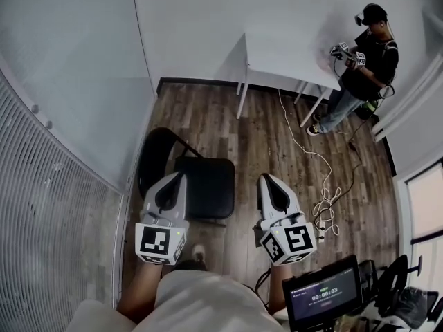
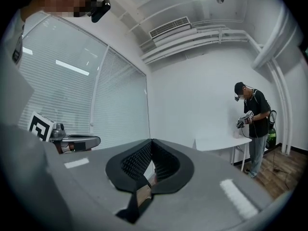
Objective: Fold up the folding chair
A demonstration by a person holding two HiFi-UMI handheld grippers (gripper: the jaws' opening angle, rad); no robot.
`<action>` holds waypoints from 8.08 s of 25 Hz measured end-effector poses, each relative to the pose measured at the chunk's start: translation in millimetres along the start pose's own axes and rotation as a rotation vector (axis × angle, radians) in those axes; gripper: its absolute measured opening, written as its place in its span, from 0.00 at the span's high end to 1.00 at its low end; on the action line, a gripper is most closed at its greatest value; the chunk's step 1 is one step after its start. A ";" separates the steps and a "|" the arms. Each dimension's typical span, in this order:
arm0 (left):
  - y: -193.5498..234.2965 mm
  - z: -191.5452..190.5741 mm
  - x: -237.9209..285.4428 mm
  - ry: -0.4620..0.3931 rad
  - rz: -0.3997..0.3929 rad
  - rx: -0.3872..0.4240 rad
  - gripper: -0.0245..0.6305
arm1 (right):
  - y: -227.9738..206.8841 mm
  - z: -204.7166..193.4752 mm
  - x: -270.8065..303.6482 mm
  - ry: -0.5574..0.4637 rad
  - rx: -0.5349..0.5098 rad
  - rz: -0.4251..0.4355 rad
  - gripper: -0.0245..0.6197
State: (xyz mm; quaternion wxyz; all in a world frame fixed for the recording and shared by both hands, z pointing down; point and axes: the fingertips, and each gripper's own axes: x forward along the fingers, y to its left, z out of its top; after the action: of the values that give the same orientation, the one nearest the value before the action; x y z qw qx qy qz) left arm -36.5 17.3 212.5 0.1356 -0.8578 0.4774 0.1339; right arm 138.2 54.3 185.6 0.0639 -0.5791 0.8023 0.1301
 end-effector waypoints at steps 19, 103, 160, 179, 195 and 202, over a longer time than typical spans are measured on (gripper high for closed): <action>29.1 0.5 33.2 -0.056 -0.101 0.005 0.96 | 19.0 -0.5 43.6 -0.002 -0.071 0.052 0.96; 189.7 -228.6 70.9 0.743 0.283 -0.185 0.72 | -72.7 -240.9 168.3 0.627 0.448 0.078 0.75; 258.4 -335.5 25.0 1.085 0.353 -0.173 0.67 | -138.5 -543.3 126.9 1.081 0.588 0.052 0.65; 258.2 -332.7 24.6 1.051 0.324 -0.221 0.68 | -147.4 -638.8 115.1 1.166 0.672 0.093 0.57; 259.2 -329.0 26.1 1.022 0.335 -0.246 0.68 | -141.0 -672.8 114.0 1.163 0.773 0.225 0.44; 259.1 -330.1 26.5 1.010 0.336 -0.246 0.68 | -137.1 -684.1 111.7 1.156 0.808 0.261 0.39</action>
State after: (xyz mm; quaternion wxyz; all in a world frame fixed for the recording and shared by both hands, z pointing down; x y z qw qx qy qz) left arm -211.5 -253.9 481.9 -0.2350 -0.7369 0.5944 -0.2199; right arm 265.0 -281.6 794.2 -0.1781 -0.3858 0.7559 -0.4980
